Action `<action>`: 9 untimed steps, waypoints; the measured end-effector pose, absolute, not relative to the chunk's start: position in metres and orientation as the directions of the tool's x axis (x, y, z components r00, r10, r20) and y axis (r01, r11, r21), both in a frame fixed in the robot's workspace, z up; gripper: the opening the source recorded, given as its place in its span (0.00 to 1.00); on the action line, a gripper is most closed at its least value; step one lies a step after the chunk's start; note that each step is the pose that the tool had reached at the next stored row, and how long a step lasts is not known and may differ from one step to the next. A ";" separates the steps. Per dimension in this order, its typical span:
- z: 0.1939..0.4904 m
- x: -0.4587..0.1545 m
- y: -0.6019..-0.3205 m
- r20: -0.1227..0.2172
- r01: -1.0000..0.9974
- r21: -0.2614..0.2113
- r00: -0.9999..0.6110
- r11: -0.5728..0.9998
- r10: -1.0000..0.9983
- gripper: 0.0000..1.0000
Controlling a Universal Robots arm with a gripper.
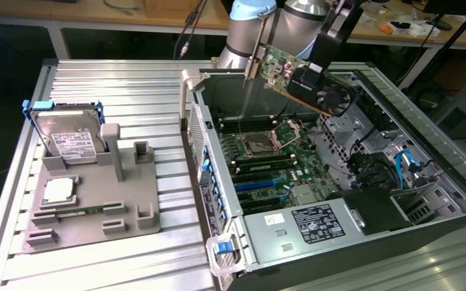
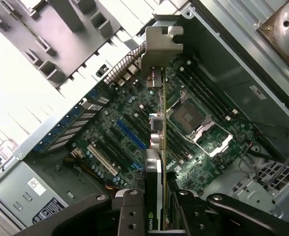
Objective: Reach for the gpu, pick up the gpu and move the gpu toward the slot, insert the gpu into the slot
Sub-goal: 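Insert the gpu into the slot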
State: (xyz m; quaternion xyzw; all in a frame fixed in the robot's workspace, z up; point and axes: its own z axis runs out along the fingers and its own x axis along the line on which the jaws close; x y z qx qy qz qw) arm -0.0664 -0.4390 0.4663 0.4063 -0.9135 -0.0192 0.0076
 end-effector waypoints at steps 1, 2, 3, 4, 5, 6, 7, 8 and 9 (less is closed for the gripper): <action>0.466 -0.066 -0.439 -0.002 -0.755 0.041 -0.655 0.655 -0.755 0.27; 0.466 -0.066 -0.439 -0.002 -0.774 0.041 -0.633 0.632 -0.774 0.27; 0.465 -0.066 -0.439 -0.002 -0.791 0.041 -0.611 0.611 -0.791 0.27; 0.465 -0.066 -0.439 -0.002 -0.804 0.041 -0.594 0.594 -0.804 0.27; 0.464 -0.066 -0.439 -0.002 -0.819 0.041 -0.573 0.572 -0.820 0.27; 0.464 -0.066 -0.439 -0.002 -0.829 0.041 -0.558 0.558 -0.830 0.27; 0.464 -0.066 -0.439 -0.002 -0.841 0.041 -0.540 0.539 -0.842 0.27; 0.464 -0.066 -0.439 -0.002 -0.850 0.041 -0.526 0.525 -0.851 0.27; 0.463 -0.066 -0.439 -0.002 -0.859 0.041 -0.510 0.510 -0.860 0.27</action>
